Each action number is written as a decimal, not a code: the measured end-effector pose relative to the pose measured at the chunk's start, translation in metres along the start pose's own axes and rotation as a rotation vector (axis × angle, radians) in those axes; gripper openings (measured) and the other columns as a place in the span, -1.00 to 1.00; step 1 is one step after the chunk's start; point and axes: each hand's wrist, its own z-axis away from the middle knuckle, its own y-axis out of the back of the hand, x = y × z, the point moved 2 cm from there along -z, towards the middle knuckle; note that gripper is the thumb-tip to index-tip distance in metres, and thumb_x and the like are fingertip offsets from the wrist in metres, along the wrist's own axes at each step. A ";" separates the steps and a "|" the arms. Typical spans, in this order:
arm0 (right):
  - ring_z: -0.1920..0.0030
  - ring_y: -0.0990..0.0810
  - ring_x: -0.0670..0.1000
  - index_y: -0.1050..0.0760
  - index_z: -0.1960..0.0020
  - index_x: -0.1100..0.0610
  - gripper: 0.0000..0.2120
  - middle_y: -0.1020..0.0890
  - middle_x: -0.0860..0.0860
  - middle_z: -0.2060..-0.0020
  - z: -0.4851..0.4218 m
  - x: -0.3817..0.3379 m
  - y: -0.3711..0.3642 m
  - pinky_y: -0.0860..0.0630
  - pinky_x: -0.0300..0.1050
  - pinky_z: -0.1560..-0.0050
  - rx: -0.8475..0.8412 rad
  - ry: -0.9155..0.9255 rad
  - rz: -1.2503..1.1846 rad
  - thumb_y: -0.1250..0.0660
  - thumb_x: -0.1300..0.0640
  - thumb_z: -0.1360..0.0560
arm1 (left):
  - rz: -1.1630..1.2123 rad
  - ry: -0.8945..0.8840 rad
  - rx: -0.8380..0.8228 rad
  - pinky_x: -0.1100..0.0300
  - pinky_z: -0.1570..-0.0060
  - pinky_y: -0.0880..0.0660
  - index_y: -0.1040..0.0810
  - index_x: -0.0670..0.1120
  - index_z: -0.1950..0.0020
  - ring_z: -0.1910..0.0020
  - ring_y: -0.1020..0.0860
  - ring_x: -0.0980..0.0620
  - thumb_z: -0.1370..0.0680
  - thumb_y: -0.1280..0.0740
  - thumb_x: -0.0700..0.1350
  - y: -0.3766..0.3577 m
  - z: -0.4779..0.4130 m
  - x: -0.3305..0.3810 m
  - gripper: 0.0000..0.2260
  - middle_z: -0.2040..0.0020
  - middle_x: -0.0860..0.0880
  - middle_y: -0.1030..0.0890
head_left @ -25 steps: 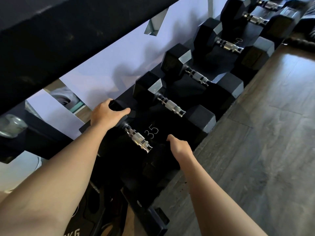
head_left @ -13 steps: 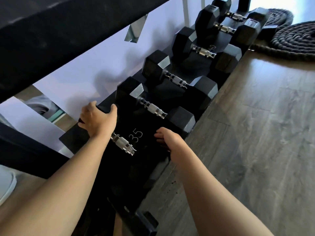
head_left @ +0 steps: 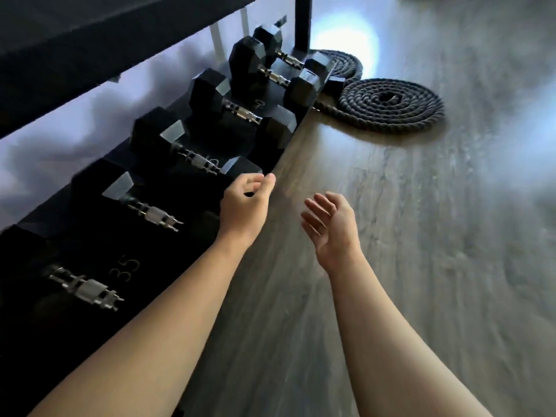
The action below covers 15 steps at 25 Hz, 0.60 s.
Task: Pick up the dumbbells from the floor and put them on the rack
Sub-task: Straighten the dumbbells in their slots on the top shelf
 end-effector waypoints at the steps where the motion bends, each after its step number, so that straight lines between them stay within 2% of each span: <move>1: 0.06 -0.57 0.08 -0.54 -0.06 0.12 -0.80 -0.65 0.07 -0.02 0.014 -0.021 0.006 -0.48 -0.06 -0.08 0.032 0.010 -0.015 -0.22 0.04 -0.57 | 0.035 0.038 -0.041 -0.04 -0.01 -0.58 -0.61 0.04 0.01 0.05 -0.62 0.06 -0.48 -0.33 0.17 -0.014 0.013 0.017 -0.75 0.05 0.08 -0.65; 4: 0.06 -0.60 0.08 -0.55 -0.02 0.11 -0.81 -0.67 0.05 0.00 0.065 -0.111 -0.001 -0.50 -0.06 -0.07 0.118 0.049 -0.034 -0.24 0.03 -0.57 | 0.166 0.150 -0.089 0.03 0.08 -0.58 -0.61 -0.03 0.01 0.10 -0.64 0.01 -0.54 -0.34 0.07 -0.040 0.038 0.101 -0.81 0.12 0.05 -0.65; 7: 0.09 -0.62 0.05 -0.59 0.01 0.09 -0.83 -0.69 0.04 0.03 0.130 -0.234 -0.029 -0.54 -0.08 -0.02 0.198 0.169 0.010 -0.26 0.06 -0.56 | 0.223 0.184 -0.118 0.07 0.15 -0.57 -0.61 -0.06 -0.01 0.16 -0.64 -0.03 -0.57 -0.33 -0.01 -0.045 0.052 0.230 -0.85 0.12 -0.01 -0.65; 9: 0.08 -0.62 0.04 -0.59 -0.04 0.09 -0.83 -0.69 0.05 0.00 0.177 -0.313 -0.052 -0.54 -0.08 -0.03 0.251 0.263 0.085 -0.26 0.08 -0.57 | 0.219 0.182 -0.134 0.07 0.15 -0.56 -0.60 -0.07 -0.03 0.15 -0.64 -0.03 -0.58 -0.32 -0.02 -0.033 0.053 0.318 -0.84 0.11 -0.03 -0.65; 11: 0.07 -0.60 0.03 -0.58 -0.08 0.08 -0.85 -0.67 0.07 -0.01 0.225 -0.389 -0.080 -0.52 -0.11 0.00 0.281 0.403 0.221 -0.27 0.12 -0.58 | 0.189 0.161 -0.140 0.07 0.13 -0.55 -0.60 -0.10 -0.06 0.14 -0.63 -0.03 -0.59 -0.31 -0.02 -0.010 0.051 0.405 -0.82 0.11 -0.03 -0.64; 13: 0.08 -0.59 -0.05 -0.57 -0.12 0.07 -0.85 -0.65 0.05 -0.01 0.276 -0.463 -0.115 -0.50 -0.24 0.03 0.258 0.576 0.415 -0.29 0.16 -0.57 | 0.104 0.118 -0.127 0.10 0.07 -0.56 -0.59 -0.08 -0.09 0.11 -0.63 0.00 -0.59 -0.31 0.00 0.021 0.048 0.495 -0.80 0.08 -0.01 -0.65; 15: 0.11 -0.59 -0.14 -0.57 -0.17 0.05 -0.79 -0.66 0.00 -0.03 0.315 -0.524 -0.154 -0.51 -0.29 0.03 0.217 0.721 0.630 -0.32 0.13 -0.55 | -0.012 0.016 -0.101 0.21 0.08 -0.54 -0.57 -0.06 -0.15 0.10 -0.62 0.08 -0.57 -0.33 0.03 0.053 0.040 0.566 -0.76 0.05 0.02 -0.65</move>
